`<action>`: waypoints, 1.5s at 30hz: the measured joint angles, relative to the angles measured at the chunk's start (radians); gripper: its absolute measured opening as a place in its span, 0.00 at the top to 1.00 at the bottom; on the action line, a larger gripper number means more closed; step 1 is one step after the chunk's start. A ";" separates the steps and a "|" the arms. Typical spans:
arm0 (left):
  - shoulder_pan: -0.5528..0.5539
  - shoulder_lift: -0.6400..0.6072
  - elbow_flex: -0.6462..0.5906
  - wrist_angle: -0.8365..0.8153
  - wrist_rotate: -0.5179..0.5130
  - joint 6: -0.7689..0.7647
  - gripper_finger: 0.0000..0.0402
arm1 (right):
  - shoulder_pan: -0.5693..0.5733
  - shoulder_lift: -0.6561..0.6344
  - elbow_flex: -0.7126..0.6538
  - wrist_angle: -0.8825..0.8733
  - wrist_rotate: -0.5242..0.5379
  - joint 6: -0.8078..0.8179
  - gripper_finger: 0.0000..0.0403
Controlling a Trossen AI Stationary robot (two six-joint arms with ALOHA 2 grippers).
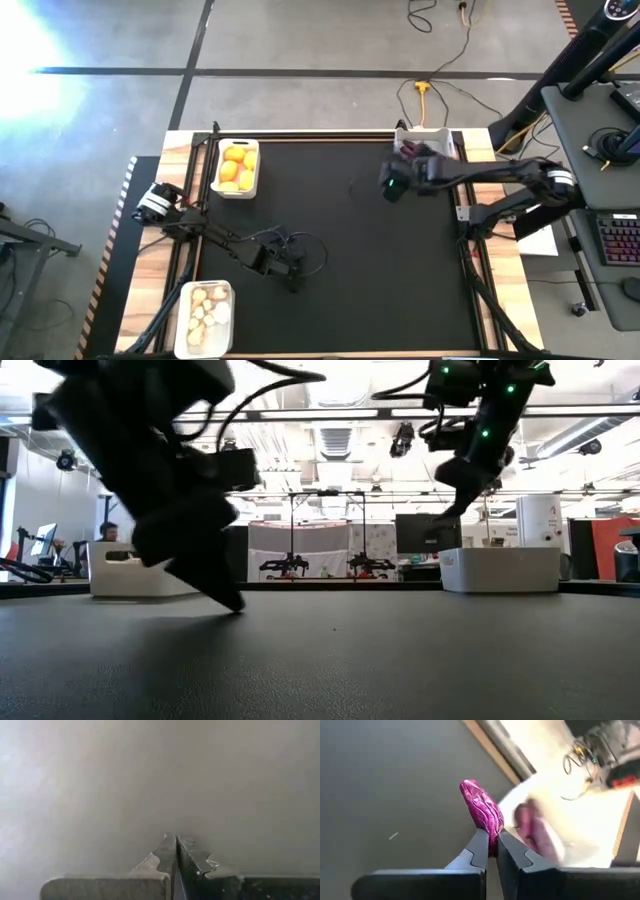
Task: Sort produce into baskets
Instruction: Put the small eggplant into the gray bin, then return to Home Position
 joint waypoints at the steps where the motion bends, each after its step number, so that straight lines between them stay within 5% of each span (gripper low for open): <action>1: 0.001 0.001 0.002 0.014 0.021 0.035 1.00 | -0.037 -0.021 -0.003 0.011 0.000 -0.007 0.97; 9: -0.045 -0.013 -0.006 -0.085 0.000 0.113 1.00 | -0.328 -0.062 -0.032 0.027 -0.033 -0.014 0.97; 16: -0.112 -0.108 -0.026 -0.306 0.041 0.036 1.00 | -0.572 0.057 -0.038 0.181 -0.306 -0.036 0.97; 20: -0.182 -0.232 -0.114 -0.256 0.016 -0.033 1.00 | -0.638 0.156 -0.032 0.239 -0.399 -0.035 0.97; 27: -0.356 -0.516 -0.329 -0.067 -0.108 -0.130 1.00 | -0.677 0.272 -0.022 0.243 -0.429 -0.037 0.95; 33: -0.440 -0.763 -0.485 0.015 -0.238 -0.127 1.00 | -0.680 0.266 -0.023 0.246 -0.426 -0.057 0.81; 41: -0.395 -1.056 -0.673 0.112 -0.270 -0.027 1.00 | -0.677 0.136 -0.026 0.245 -0.423 -0.083 0.61; 45: -0.289 -1.181 -0.735 0.233 -0.140 0.110 1.00 | -0.626 0.021 -0.028 0.240 -0.429 -0.097 0.57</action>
